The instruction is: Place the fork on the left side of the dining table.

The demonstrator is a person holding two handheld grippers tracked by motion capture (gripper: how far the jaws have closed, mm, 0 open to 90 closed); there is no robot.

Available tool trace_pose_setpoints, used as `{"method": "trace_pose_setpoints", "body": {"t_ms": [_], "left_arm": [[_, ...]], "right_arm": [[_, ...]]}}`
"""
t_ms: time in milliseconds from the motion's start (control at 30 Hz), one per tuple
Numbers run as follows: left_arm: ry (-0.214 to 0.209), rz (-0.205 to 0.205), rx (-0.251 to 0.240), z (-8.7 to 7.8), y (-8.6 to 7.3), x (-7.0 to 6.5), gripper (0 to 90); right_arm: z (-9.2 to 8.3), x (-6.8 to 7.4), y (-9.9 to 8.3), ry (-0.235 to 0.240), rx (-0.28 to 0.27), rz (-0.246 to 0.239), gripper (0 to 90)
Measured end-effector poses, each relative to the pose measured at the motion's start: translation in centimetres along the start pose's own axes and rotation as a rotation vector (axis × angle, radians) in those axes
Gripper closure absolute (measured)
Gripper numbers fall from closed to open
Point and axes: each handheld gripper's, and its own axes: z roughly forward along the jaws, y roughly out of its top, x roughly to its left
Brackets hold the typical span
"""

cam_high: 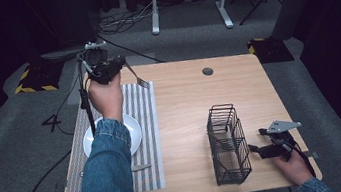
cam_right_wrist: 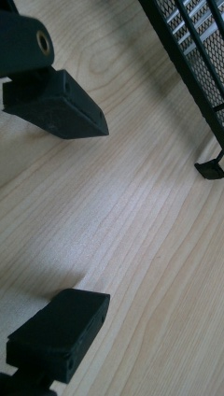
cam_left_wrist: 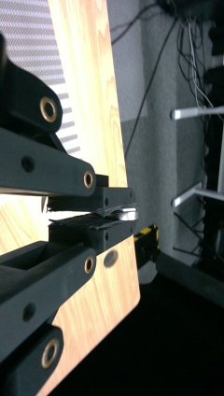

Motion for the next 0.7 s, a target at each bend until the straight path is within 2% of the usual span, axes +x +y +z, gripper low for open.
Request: {"method": "trace_pose_setpoints", "body": {"t_ms": [267,333,400,467,567,700], "left_arm": [[0.037,-0.061,0.012,1.0,-0.5,2.9,85.6],[0.044,-0.065,0.015,1.1,-0.5,3.2,85.6],[0.066,-0.089,0.028,1.4,-0.9,4.3,85.6],[0.07,-0.115,0.031,1.5,-1.2,4.9,85.6],[0.079,-0.125,0.048,1.8,-1.6,5.7,85.6],[0.081,-0.164,0.057,2.2,-2.0,6.5,85.6]], "right_arm": [[0.0,0.0,0.0,-0.003,0.0,0.004,16.4],[0.0,0.0,0.0,-0.004,0.0,0.004,16.4],[0.0,0.0,0.0,-0.005,0.0,0.004,16.4],[0.0,0.0,0.0,-0.005,0.0,0.005,16.4],[0.0,0.1,0.0,-0.006,0.0,0.006,16.4],[0.1,0.1,0.1,-0.008,-0.001,0.01,16.4]]}}
